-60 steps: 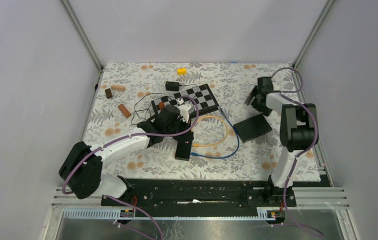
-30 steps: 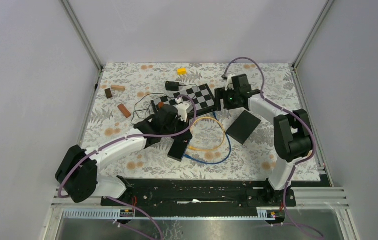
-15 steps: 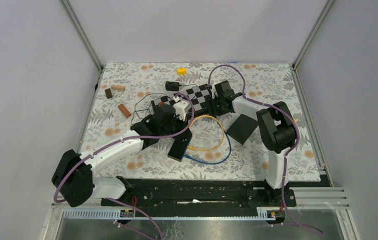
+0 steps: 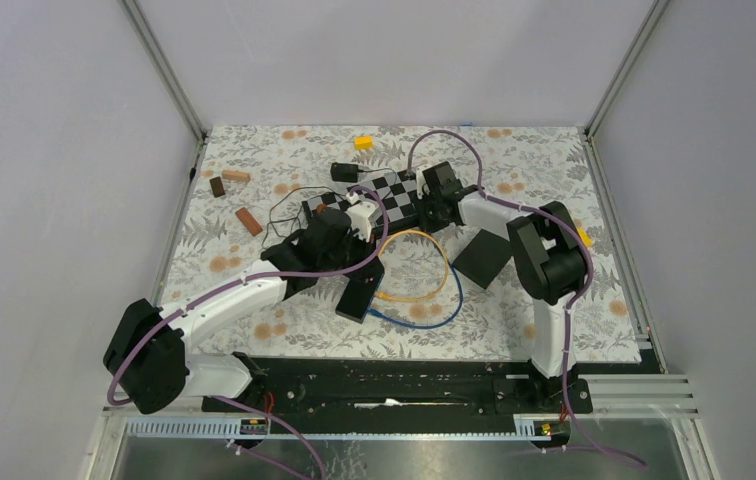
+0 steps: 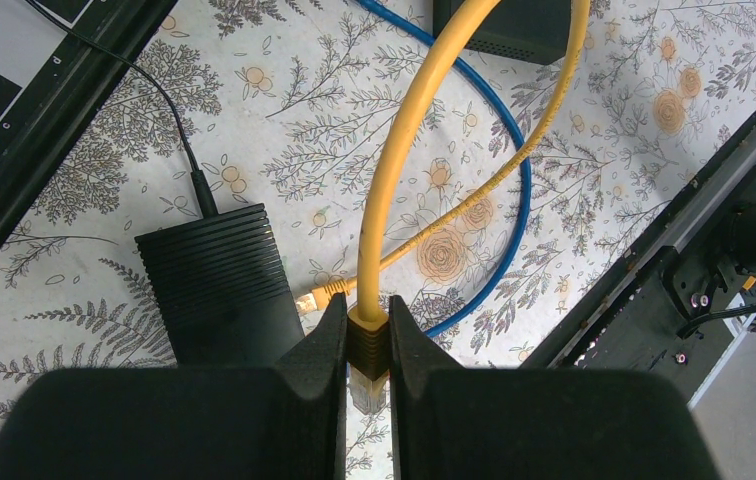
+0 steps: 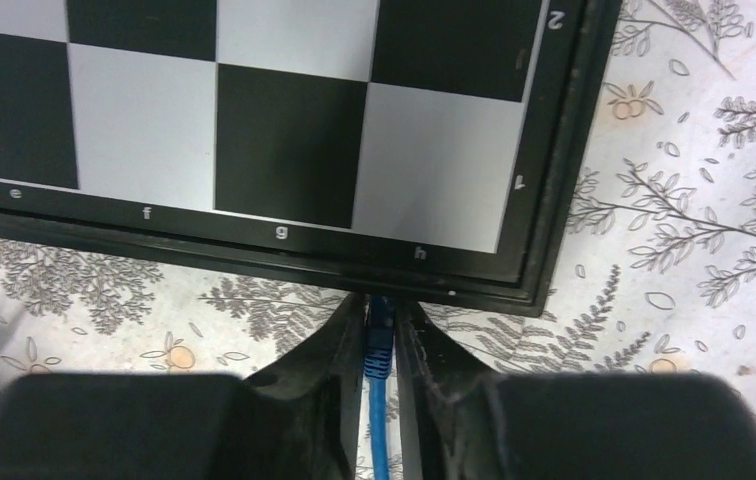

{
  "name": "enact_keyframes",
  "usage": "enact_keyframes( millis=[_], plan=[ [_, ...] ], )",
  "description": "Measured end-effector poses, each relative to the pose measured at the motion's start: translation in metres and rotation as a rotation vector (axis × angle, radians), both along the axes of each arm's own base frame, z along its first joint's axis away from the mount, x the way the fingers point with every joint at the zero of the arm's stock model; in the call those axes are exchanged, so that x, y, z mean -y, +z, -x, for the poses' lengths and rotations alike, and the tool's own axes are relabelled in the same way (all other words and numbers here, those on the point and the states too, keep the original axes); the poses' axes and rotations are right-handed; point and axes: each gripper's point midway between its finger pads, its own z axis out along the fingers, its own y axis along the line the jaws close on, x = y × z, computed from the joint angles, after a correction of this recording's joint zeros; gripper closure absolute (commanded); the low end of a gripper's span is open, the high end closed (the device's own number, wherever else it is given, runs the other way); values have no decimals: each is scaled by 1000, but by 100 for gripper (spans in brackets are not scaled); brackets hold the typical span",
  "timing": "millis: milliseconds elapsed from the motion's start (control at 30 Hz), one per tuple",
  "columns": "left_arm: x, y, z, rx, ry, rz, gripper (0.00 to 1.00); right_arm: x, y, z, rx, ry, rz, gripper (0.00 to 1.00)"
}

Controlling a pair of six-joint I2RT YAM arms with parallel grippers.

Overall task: Insert the plug into the switch port
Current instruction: Move the switch port to the center of the board.

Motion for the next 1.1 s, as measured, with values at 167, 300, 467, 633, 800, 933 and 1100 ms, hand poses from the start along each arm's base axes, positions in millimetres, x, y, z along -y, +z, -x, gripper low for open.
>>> enact_keyframes(
  millis=[167, 300, 467, 633, 800, 933, 1100],
  plan=[
    [0, 0, 0, 0, 0, 0, 100, -7, 0, 6, -19, 12, -20, 100],
    [0, 0, 0, 0, 0, 0, 100, -11, 7, 27, -65, 2, -59, 100],
    [0, -1, 0, -1, 0, -1, 100, -13, 40, 70, -76, -10, -128, 100],
    [2, -8, 1, -23, -10, -10, 100, 14, 64, 91, -23, -170, -127, 100],
    [4, -15, 3, -44, -22, -18, 100, 86, 55, 104, 37, -512, -1, 100],
    [4, -16, 4, -49, -35, -19, 100, 148, 50, 104, 54, -774, 38, 100],
    [9, -12, 3, -49, -52, -7, 100, 215, 62, 95, 133, -1028, 54, 100]
  ],
)
